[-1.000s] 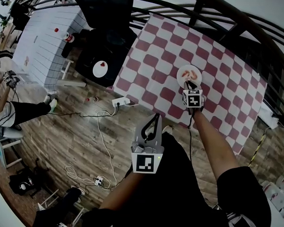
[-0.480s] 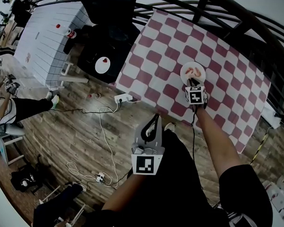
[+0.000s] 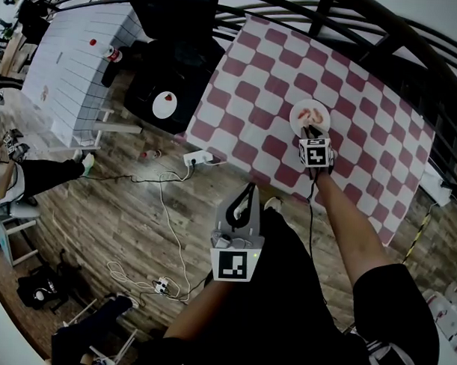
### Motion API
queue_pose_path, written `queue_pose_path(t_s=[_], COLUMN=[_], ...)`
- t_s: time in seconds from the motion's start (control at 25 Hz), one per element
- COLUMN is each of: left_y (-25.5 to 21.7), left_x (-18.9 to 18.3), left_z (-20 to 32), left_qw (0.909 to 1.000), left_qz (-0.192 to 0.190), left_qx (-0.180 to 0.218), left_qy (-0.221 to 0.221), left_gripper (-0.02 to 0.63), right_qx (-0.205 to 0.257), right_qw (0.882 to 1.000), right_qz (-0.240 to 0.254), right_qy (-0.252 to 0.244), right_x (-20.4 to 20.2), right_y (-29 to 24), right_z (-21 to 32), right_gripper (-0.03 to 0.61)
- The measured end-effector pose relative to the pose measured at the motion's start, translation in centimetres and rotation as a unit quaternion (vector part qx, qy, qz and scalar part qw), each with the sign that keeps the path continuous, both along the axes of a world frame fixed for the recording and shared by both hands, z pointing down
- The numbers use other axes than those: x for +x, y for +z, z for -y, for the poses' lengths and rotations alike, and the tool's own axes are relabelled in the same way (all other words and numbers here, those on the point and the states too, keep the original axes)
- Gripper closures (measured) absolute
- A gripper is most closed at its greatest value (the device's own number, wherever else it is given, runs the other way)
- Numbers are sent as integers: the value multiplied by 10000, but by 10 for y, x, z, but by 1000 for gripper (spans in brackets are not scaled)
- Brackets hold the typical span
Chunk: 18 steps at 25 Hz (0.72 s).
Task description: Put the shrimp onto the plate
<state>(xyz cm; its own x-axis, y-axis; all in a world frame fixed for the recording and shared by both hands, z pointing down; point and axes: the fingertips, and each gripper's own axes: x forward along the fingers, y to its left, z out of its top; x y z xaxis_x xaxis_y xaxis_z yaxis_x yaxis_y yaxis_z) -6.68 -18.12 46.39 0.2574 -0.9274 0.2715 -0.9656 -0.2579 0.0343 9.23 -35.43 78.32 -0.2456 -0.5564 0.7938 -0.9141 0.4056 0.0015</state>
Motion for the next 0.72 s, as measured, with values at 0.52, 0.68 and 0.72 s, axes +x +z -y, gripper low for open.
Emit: queue_pose_path(t_s=[0.52, 0.68, 0.72], left_y=[-7, -13, -14], left_x=[0, -1, -1], left_z=[-11, -21, -23], left_qw=[9998, 9994, 9993], left_qz=[-139, -198, -236], left_qx=[74, 163, 172], left_qy=[140, 225, 253], left_gripper=[604, 604, 604], right_qx=[292, 466, 494], right_qw=[9991, 9972, 9971], right_qz=[238, 420, 403], right_qy=[193, 395, 416], right_x=[-4, -4, -4], right_y=[-40, -64, -69], right_z=[-20, -33, -37], right_gripper=[502, 509, 511])
